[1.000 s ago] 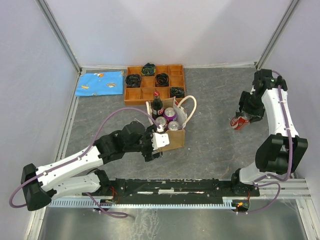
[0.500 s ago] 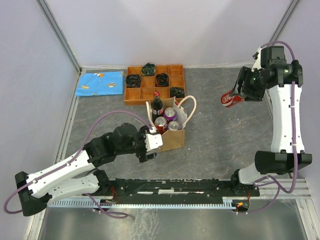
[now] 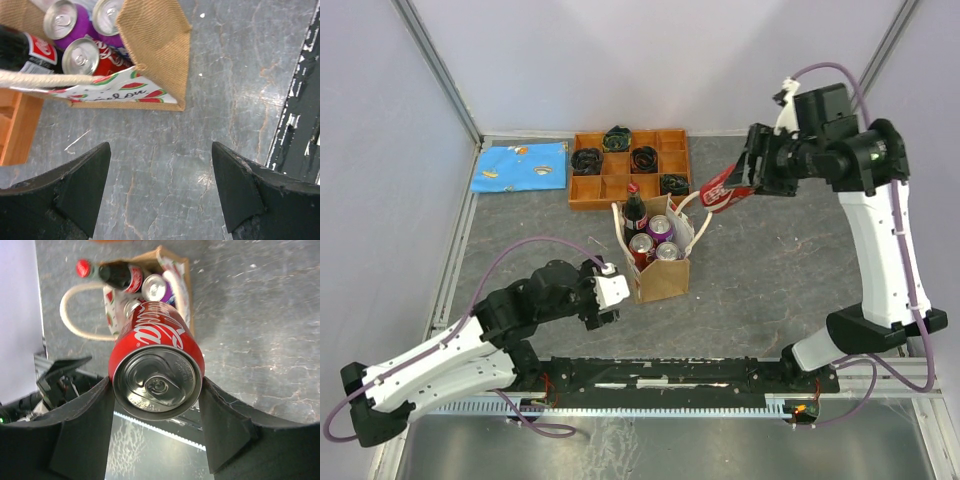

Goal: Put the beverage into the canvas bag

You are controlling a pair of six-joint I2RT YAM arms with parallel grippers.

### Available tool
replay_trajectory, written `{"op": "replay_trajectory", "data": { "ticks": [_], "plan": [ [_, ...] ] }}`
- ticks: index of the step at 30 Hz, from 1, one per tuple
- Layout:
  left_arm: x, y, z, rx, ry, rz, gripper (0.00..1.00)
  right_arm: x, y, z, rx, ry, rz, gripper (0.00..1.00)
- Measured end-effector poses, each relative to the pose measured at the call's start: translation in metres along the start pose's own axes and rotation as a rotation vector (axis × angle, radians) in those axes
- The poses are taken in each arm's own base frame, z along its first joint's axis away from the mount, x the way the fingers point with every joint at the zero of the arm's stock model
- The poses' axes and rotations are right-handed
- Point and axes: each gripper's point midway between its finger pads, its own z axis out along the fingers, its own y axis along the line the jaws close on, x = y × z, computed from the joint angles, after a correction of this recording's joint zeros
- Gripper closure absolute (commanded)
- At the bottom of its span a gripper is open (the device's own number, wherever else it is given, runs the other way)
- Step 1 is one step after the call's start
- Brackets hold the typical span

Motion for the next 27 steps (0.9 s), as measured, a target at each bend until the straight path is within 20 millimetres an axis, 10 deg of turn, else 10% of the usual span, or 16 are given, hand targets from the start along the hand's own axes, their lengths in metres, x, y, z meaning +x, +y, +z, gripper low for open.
{"op": "replay_trajectory", "data": {
  "ticks": [6, 14, 20, 27],
  "plan": [
    [0.006, 0.026, -0.013, -0.134, 0.007, -0.036, 0.12, 0.035, 0.052, 0.025, -0.075, 0.089, -0.114, 1.00],
    [0.018, 0.048, -0.022, -0.249, 0.039, -0.129, 0.12, 0.078, 0.092, 0.109, -0.038, 0.227, -0.261, 1.00],
    [0.021, 0.054, -0.025, -0.282, 0.043, -0.166, 0.12, 0.098, 0.097, 0.150, 0.005, 0.281, -0.328, 1.00],
    [0.022, 0.056, -0.026, -0.292, 0.046, -0.171, 0.12, 0.099, 0.093, 0.156, 0.034, 0.273, -0.372, 1.00]
  ]
}}
